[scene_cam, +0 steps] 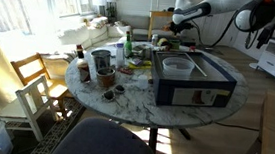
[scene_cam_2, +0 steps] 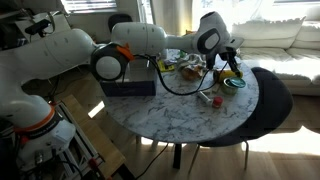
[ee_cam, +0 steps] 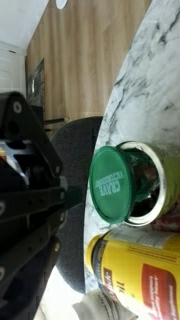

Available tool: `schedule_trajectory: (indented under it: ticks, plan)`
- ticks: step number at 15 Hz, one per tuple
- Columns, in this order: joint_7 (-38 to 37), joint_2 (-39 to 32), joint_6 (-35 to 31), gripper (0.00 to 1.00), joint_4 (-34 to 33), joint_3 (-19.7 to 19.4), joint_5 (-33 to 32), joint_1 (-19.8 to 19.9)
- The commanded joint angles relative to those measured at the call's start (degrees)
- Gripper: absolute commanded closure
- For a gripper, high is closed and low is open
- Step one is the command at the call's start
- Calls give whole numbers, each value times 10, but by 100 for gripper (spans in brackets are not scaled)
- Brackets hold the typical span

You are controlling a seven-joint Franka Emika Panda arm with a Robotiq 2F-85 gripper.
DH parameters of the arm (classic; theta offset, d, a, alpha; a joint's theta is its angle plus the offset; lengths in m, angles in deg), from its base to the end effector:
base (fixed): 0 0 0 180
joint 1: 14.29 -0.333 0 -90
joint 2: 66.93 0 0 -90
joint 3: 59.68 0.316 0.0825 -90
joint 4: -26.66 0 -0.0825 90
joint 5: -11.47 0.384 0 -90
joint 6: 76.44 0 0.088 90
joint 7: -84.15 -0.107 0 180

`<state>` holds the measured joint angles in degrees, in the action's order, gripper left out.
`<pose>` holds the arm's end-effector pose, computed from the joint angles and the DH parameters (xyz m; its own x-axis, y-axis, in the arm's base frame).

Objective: Pick up the green lid and put it on top of the yellow coffee can near the yellow and brown bottle

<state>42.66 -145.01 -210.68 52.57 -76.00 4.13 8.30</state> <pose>0.7539 -0.3917 0.2672 0.4017 -0.6870 0.6055 -0.8585 -0.5126 -0.0120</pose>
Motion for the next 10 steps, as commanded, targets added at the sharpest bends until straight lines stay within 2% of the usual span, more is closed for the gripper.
schedule_trajectory:
  ticks: [1, 10]
  plan:
    - [-67, -16, -36, 100, -3, -24, -3, -2]
    - [-71, -25, -21, 100, 1, -15, 2, -4]
